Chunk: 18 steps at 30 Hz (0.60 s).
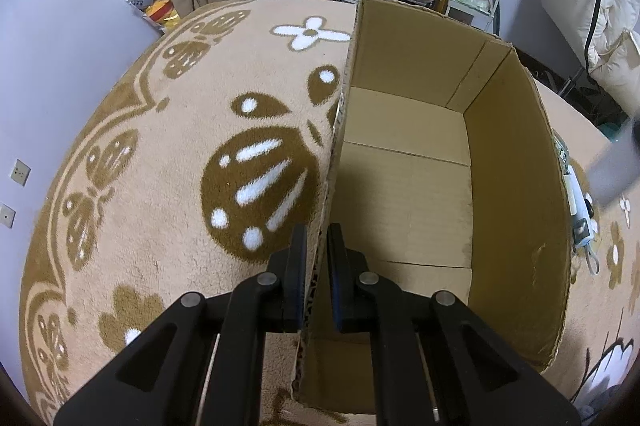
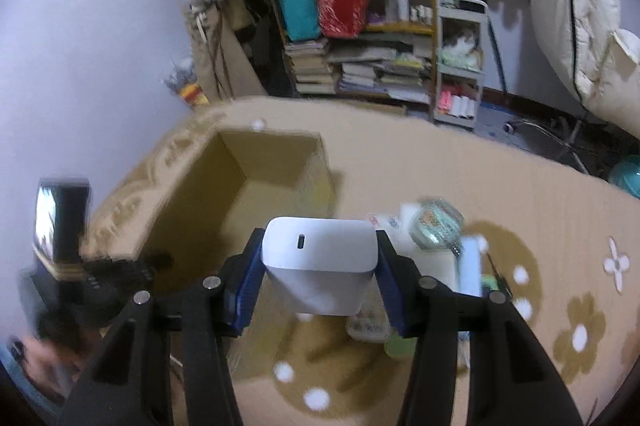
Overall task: Organize rigid objects
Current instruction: 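Carry the charger over the box and release it with the right gripper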
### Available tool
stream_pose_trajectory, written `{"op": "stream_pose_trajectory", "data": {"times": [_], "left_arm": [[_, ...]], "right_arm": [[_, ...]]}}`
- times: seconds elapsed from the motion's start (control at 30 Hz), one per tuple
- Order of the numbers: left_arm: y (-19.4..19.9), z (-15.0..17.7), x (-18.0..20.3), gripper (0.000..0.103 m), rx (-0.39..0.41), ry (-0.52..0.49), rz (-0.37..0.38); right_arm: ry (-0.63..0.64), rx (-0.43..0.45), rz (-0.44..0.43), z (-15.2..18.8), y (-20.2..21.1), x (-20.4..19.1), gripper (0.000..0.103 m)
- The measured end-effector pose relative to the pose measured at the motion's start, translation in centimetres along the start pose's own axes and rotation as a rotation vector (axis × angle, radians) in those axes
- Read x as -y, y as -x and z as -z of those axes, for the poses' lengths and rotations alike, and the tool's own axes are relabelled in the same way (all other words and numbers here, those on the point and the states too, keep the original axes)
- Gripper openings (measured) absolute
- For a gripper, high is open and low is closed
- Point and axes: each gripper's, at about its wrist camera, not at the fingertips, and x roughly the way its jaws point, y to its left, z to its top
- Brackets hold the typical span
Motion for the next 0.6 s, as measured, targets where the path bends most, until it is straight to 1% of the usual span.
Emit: {"op": "stream_pose_trajectory", "data": {"times": [0.03, 0.13, 0.27, 0.37, 0.43, 0.47, 0.5, 0.6], "left_arm": [[0.0, 0.0, 0.0, 0.009, 0.0, 0.003, 0.003], [0.0, 0.0, -0.1, 0.009, -0.005, 0.014, 0.012], [0.0, 0.0, -0.4, 0.009, -0.007, 0.02, 0.019], [-0.1, 0.0, -0.7, 0.009, -0.007, 0.037, 0.028], [-0.2, -0.1, -1.0, 0.009, -0.01, 0.055, 0.042], [-0.2, -0.1, -1.0, 0.009, -0.01, 0.057, 0.045], [-0.2, -0.1, -1.0, 0.009, -0.009, 0.053, 0.043], [-0.3, -0.1, -1.0, 0.009, -0.004, 0.043, 0.035]], "right_arm": [[0.009, 0.008, -0.017, -1.1, -0.2, -0.8, 0.056], [0.046, 0.015, -0.032, -2.8, -1.1, -2.7, 0.056], [0.048, -0.016, -0.073, -3.8, -3.3, -4.6, 0.056], [0.025, -0.046, -0.082, -3.6, -5.1, -5.2, 0.056], [-0.04, -0.074, -0.094, -3.1, -6.3, -5.0, 0.056], [-0.051, -0.082, -0.097, -2.9, -6.7, -4.9, 0.056], [-0.052, -0.09, -0.092, -2.7, -7.1, -4.9, 0.056], [0.0, -0.104, -0.05, -2.0, -8.1, -5.7, 0.056]]}}
